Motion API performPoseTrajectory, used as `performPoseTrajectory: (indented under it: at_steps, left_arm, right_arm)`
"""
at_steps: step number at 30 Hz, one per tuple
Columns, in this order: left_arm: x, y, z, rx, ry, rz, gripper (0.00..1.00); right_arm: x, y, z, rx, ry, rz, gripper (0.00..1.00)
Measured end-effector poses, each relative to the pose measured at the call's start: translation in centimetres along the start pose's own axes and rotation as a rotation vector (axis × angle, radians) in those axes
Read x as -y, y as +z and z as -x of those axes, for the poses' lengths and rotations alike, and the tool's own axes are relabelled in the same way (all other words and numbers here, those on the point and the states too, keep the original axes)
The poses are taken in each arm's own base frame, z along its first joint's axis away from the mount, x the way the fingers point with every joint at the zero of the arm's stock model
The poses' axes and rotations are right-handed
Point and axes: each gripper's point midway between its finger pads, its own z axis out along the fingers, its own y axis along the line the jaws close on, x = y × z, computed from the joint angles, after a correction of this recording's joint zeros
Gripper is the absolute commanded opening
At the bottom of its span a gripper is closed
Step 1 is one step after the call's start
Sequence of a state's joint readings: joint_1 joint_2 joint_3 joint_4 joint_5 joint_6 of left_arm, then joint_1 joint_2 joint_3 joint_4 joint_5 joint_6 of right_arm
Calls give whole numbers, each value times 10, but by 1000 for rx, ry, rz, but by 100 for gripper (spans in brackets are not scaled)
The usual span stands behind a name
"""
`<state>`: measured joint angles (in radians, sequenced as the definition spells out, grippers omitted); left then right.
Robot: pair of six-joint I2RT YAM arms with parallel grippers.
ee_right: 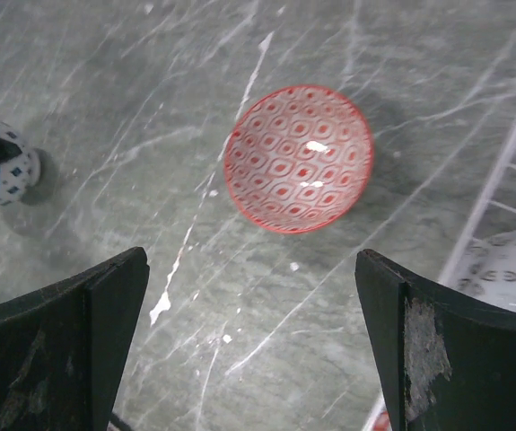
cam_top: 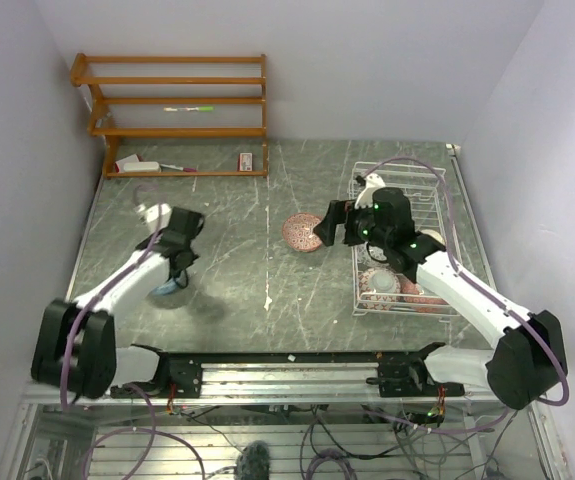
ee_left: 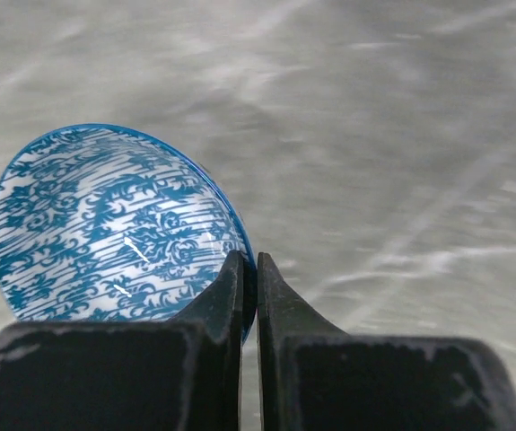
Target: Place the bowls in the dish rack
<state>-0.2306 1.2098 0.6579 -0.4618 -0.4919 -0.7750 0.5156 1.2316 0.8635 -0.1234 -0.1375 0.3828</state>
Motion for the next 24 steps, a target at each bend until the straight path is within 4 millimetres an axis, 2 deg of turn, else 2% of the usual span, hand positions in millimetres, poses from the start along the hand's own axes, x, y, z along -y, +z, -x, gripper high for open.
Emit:
performPoseTrajectory:
  at_steps: [5, 9, 12, 14, 17, 21, 24]
  left_arm:
    - [121, -8, 2, 22, 116, -195, 7]
    - [200, -11, -17, 26, 199, -293, 7]
    - [256, -17, -34, 38, 264, -363, 7]
    - [282, -23, -43, 47, 288, -402, 7]
    - [307, -28, -55, 58, 311, -445, 7]
    - [317, -31, -65, 67, 345, -459, 8]
    - [318, -32, -64, 73, 355, -459, 18]
  right_arm:
    - [37, -9, 19, 54, 73, -89, 100]
    - [63, -20, 26, 92, 128, -153, 100]
    - [72, -28, 26, 104, 145, -179, 100]
    - [74, -31, 26, 109, 151, -186, 100]
    - [78, -37, 26, 115, 157, -199, 100]
    - [80, -42, 25, 115, 161, -210, 100]
    - [81, -43, 24, 110, 163, -214, 100]
